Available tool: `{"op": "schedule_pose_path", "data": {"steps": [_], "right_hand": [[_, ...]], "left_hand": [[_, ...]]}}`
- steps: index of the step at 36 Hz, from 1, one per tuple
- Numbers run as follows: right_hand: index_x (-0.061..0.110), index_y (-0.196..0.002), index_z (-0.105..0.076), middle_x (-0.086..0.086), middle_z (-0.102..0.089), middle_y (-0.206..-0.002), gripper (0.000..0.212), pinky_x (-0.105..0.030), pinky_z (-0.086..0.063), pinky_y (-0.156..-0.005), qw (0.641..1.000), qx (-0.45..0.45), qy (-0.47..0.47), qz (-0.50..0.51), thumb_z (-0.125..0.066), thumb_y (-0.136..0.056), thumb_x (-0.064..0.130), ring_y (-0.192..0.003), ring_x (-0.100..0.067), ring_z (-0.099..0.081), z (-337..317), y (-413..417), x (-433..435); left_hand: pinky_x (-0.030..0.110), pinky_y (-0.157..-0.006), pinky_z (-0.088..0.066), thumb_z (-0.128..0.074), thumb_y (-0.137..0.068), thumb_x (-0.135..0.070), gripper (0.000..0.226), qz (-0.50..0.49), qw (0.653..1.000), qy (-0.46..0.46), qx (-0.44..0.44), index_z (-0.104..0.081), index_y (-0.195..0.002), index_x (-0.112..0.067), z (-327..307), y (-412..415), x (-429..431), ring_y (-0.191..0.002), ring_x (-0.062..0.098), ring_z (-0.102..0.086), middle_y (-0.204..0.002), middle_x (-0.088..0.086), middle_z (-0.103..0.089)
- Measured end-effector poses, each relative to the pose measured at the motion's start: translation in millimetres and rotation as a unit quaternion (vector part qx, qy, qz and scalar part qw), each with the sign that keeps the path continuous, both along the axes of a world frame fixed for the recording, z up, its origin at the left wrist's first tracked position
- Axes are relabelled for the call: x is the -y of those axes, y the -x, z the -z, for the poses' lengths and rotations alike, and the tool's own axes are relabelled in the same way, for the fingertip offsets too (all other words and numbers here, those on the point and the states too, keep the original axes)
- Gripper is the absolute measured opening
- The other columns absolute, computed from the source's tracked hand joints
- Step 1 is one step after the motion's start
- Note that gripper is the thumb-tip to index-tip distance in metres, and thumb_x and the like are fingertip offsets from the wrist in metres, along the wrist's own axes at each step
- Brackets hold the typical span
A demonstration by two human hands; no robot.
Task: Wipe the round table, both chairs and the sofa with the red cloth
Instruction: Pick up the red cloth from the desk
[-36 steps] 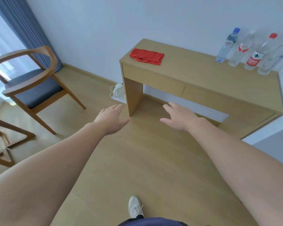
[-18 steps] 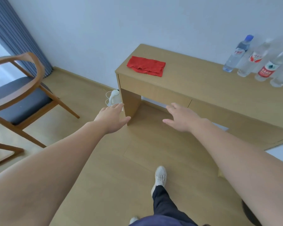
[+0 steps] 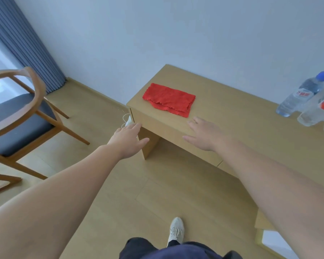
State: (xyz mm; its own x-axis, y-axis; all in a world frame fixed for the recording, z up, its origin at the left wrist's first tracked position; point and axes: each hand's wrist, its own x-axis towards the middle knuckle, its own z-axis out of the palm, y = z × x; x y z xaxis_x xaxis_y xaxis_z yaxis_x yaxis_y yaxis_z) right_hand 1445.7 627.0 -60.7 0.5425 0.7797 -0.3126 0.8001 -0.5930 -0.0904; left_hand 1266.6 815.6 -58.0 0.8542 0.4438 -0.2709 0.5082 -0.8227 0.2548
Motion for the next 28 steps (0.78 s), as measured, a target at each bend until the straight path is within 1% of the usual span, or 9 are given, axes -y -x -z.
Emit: {"op": "schedule_pose_path", "data": {"steps": [5, 12, 18, 20, 23, 28], "right_hand": [[0.014, -0.153, -0.018, -0.012, -0.016, -0.159, 0.070, -0.037, -0.030, -0.111, 1.000, -0.013, 0.003, -0.014, -0.039, -0.099, 0.052, -0.143, -0.027, -0.025, 6, -32, -27], [0.014, -0.153, -0.016, -0.012, -0.013, -0.160, 0.071, -0.039, -0.028, -0.113, 0.999, -0.027, 0.014, -0.025, -0.039, -0.099, 0.052, -0.145, -0.027, -0.022, 15, -59, -67], [0.015, -0.154, -0.015, -0.012, -0.011, -0.161, 0.071, -0.042, -0.024, -0.116, 1.000, -0.018, 0.014, -0.004, -0.039, -0.099, 0.052, -0.147, -0.026, -0.016, 20, -91, -119], [0.016, -0.154, -0.015, -0.012, -0.011, -0.161, 0.071, -0.042, -0.023, -0.116, 1.000, -0.016, 0.013, 0.009, -0.038, -0.098, 0.053, -0.147, -0.026, -0.015, 22, -101, -139], [0.017, -0.154, -0.016, -0.011, -0.012, -0.161, 0.070, -0.041, -0.024, -0.116, 0.999, -0.018, 0.019, 0.032, -0.039, -0.098, 0.053, -0.147, -0.025, -0.016, 24, -114, -167], [0.019, -0.154, -0.017, -0.009, -0.013, -0.161, 0.067, -0.039, -0.024, -0.112, 0.996, -0.026, 0.040, 0.072, -0.039, -0.099, 0.051, -0.145, -0.025, -0.020, 23, -133, -204]], "left_hand": [[0.035, -0.113, -0.016, -0.038, -0.095, -0.052, 0.066, -0.002, 1.000, -0.004, -0.020, -0.018, -0.150, -0.021, 8, -26, -22, -0.139, 0.021, -0.026, -0.154, -0.001, -0.025], [0.034, -0.113, -0.016, -0.039, -0.096, -0.049, 0.063, -0.001, 1.000, -0.001, -0.017, -0.022, -0.148, -0.019, 10, -54, -60, -0.139, 0.021, -0.025, -0.153, 0.000, -0.027], [0.034, -0.113, -0.014, -0.039, -0.096, -0.049, 0.065, 0.013, 1.000, 0.000, -0.009, -0.019, -0.150, -0.019, 17, -92, -122, -0.141, 0.022, -0.020, -0.154, -0.001, -0.024], [0.034, -0.114, -0.013, -0.039, -0.095, -0.050, 0.066, 0.026, 1.000, 0.001, -0.007, -0.018, -0.150, -0.020, 19, -109, -145, -0.142, 0.022, -0.018, -0.155, 0.000, -0.022], [0.034, -0.113, -0.014, -0.039, -0.095, -0.050, 0.066, 0.060, 0.998, 0.003, -0.009, -0.018, -0.150, -0.020, 22, -134, -177, -0.141, 0.022, -0.020, -0.155, 0.001, -0.023], [0.039, -0.113, -0.020, -0.038, -0.093, -0.053, 0.065, 0.112, 0.994, 0.004, -0.003, -0.021, -0.148, -0.022, 30, -175, -225, -0.139, 0.022, -0.025, -0.153, -0.004, -0.027]]}}
